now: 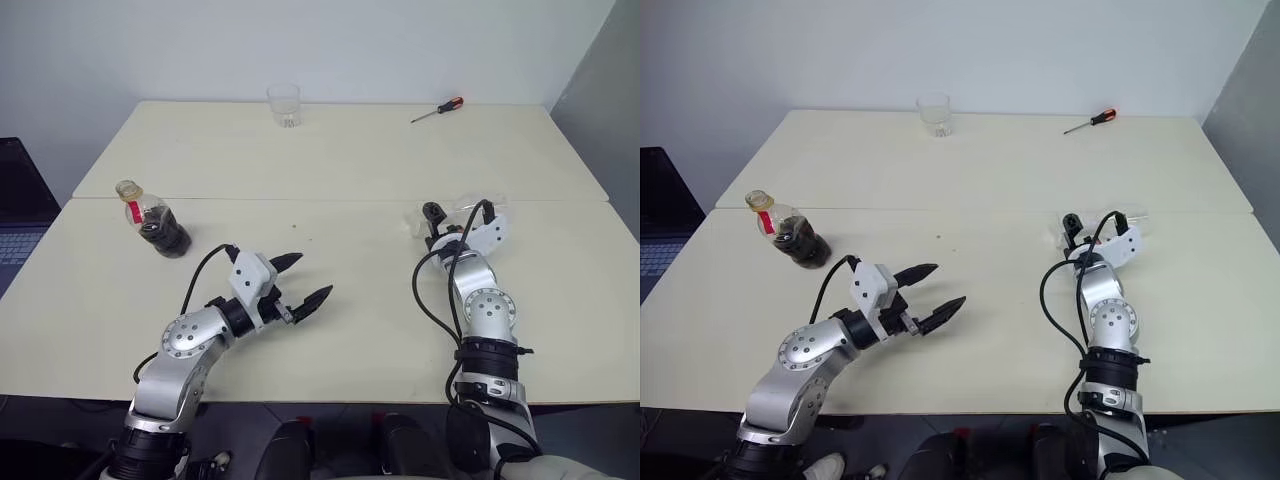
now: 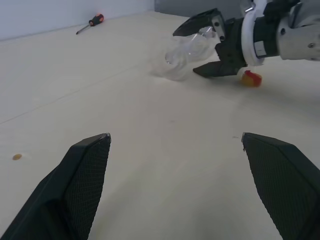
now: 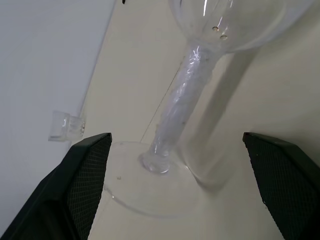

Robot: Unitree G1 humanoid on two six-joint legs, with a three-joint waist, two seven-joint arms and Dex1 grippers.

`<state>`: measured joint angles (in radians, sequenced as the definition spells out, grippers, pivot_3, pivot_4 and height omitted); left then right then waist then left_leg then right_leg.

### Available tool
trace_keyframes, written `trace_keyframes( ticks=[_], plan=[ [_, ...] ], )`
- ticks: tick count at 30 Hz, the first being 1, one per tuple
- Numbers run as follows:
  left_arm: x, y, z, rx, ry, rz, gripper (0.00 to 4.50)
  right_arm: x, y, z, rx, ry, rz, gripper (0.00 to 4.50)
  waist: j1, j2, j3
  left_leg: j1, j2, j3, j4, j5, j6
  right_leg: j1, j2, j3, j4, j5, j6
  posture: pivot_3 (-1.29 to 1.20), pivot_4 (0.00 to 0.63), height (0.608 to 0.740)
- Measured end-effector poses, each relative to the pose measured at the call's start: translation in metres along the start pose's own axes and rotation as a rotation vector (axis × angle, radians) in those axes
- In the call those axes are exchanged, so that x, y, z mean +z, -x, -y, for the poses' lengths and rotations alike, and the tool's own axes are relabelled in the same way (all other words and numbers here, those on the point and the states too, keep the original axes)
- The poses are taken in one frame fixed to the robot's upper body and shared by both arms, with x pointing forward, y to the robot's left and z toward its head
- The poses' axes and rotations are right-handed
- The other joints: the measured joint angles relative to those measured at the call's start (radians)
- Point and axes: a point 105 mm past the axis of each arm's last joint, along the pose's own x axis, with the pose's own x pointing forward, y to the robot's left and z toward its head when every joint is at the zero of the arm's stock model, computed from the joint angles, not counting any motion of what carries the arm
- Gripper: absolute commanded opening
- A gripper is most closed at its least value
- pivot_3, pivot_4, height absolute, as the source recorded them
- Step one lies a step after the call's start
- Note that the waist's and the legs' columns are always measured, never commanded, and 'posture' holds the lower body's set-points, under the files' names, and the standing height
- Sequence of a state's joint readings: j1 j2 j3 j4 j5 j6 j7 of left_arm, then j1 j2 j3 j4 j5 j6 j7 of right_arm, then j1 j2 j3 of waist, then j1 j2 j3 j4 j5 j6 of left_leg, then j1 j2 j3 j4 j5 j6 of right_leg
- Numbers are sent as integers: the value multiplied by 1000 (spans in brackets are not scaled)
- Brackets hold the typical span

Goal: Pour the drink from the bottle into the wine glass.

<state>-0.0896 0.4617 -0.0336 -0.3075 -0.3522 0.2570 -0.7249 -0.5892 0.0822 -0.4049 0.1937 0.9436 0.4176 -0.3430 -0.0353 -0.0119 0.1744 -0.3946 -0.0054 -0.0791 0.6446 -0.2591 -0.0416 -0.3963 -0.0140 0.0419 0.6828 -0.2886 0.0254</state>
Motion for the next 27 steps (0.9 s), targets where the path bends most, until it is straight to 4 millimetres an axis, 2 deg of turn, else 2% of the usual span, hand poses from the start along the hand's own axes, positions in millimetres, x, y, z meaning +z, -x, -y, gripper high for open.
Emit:
trace_keyframes(
  ticks=[10, 27],
  plan=[
    [2, 0, 1, -16, -6, -2, 4461, -8, -15, -10, 16, 3, -9, 4500, -4, 0, 0, 0, 0, 0, 0, 0, 0, 0, 0, 0, 0, 0, 0, 0, 150, 740],
    [6, 1, 4, -40, -21, 8, 4461, 6, -32, -10, -18, -111, 69, 4500, -6, 0, 0, 0, 0, 0, 0, 0, 0, 0, 0, 0, 0, 0, 0, 0, 150, 740]
  ],
)
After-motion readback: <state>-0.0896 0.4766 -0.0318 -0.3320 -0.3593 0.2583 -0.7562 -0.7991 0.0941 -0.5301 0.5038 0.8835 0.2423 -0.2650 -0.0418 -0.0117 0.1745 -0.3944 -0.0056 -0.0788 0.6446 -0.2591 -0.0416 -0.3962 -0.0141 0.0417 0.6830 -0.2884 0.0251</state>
